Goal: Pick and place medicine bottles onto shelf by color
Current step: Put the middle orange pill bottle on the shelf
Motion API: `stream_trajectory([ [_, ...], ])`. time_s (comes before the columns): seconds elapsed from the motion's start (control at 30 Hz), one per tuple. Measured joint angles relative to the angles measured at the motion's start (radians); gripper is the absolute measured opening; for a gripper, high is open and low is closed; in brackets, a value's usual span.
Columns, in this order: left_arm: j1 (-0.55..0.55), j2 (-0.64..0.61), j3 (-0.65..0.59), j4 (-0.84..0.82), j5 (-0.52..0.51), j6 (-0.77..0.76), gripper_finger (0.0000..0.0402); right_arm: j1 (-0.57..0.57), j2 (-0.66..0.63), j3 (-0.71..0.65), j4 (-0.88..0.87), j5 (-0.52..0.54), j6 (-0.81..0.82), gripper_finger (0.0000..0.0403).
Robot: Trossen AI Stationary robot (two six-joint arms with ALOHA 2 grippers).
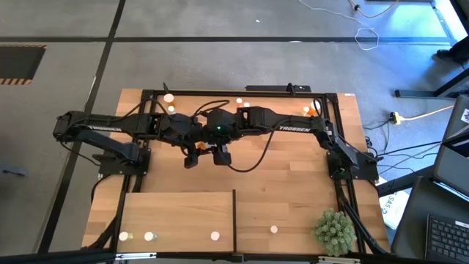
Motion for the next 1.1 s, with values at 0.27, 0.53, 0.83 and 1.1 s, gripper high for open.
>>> stream_trajectory([
  [0.27,0.000,0.000,0.000,0.000,-0.002,0.000,0.0195,0.000,0.000,0.000,0.000,0.001,-0.001,0.0213],
  [0.53,0.001,0.000,0.000,0.002,-0.004,-0.002,0.0195,0.000,0.000,0.000,-0.003,0.002,-0.027,0.0214],
  [0.83,0.001,0.001,0.000,0.003,-0.001,-0.003,0.0195,0.001,0.000,0.000,-0.008,0.007,-0.053,0.0219],
  [1.1,0.002,0.001,-0.002,0.000,-0.004,-0.012,0.0194,0.003,0.000,0.000,-0.012,0.063,-0.093,0.0242],
])
